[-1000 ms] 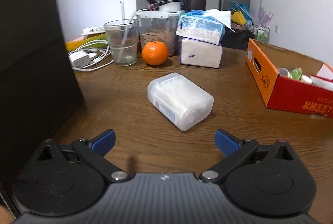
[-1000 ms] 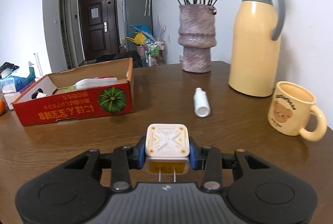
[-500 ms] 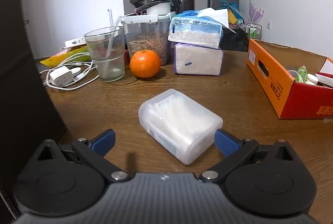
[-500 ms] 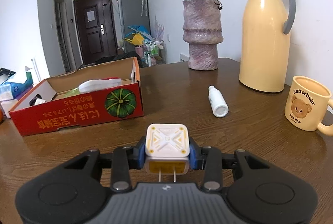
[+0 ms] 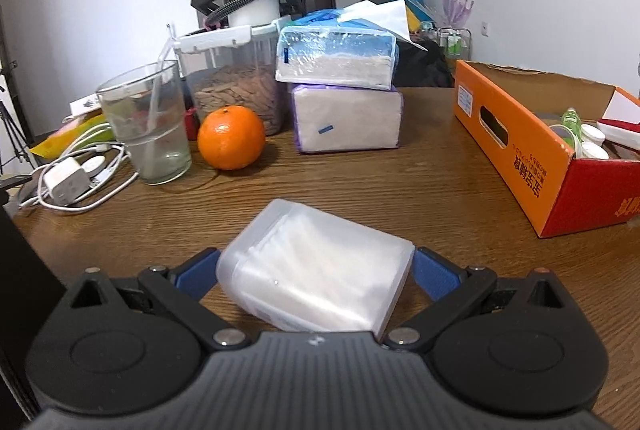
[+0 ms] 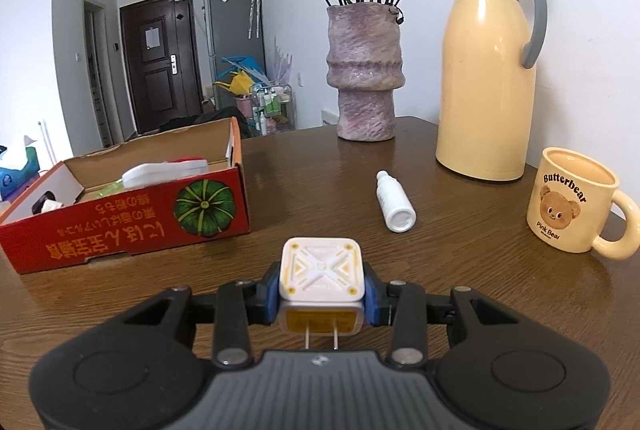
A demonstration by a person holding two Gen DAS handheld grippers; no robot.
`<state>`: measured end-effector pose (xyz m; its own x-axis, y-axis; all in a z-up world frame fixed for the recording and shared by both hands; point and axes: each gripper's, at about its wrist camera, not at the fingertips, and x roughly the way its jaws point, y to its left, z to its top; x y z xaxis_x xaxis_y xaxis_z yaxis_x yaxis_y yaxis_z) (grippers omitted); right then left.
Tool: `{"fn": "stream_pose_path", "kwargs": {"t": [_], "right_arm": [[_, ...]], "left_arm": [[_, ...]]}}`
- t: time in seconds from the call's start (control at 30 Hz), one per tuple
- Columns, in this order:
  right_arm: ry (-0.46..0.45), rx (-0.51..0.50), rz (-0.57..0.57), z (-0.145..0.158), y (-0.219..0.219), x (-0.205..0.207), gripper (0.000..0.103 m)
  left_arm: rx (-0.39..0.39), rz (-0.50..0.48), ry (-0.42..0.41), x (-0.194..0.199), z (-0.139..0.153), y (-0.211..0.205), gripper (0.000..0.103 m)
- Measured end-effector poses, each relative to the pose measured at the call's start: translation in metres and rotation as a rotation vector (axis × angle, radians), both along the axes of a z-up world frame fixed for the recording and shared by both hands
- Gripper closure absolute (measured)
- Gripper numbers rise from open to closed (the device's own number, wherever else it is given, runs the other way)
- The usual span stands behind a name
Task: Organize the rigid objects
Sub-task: 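Close the left tool on the translucent white plastic box, then carry the plastic box and plug adapter with both tools over the cardboard box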
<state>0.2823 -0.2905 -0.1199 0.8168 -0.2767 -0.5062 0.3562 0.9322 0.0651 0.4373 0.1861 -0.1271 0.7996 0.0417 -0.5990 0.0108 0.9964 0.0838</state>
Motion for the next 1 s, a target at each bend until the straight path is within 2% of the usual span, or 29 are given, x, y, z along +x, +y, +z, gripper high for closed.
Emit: {"fn": "stream_pose_path", "kwargs": {"t": [0.2, 0.3, 0.43, 0.63, 1.0], "right_arm": [[0.003, -0.002, -0.002, -0.001, 0.000, 0.001, 0.065], [0.000, 0.002, 0.001, -0.001, 0.000, 0.001, 0.065], [-0.004, 0.004, 0.008, 0.000, 0.001, 0.000, 0.065], [-0.018, 0.013, 0.015, 0.002, 0.001, -0.003, 0.065], [-0.037, 0.026, 0.046, 0.005, 0.006, -0.010, 0.065]], "left_arm": [[0.032, -0.031, 0.015, 0.003, -0.005, -0.002, 0.000], [0.042, -0.036, 0.021, 0.004, -0.007, -0.003, 0.005], [0.018, -0.039, 0.007, 0.000, -0.004, -0.001, 0.015], [-0.003, -0.011, -0.008, -0.010, 0.000, -0.002, 0.020], [-0.011, 0.018, -0.058, -0.047, 0.009, -0.034, 0.020]]}}
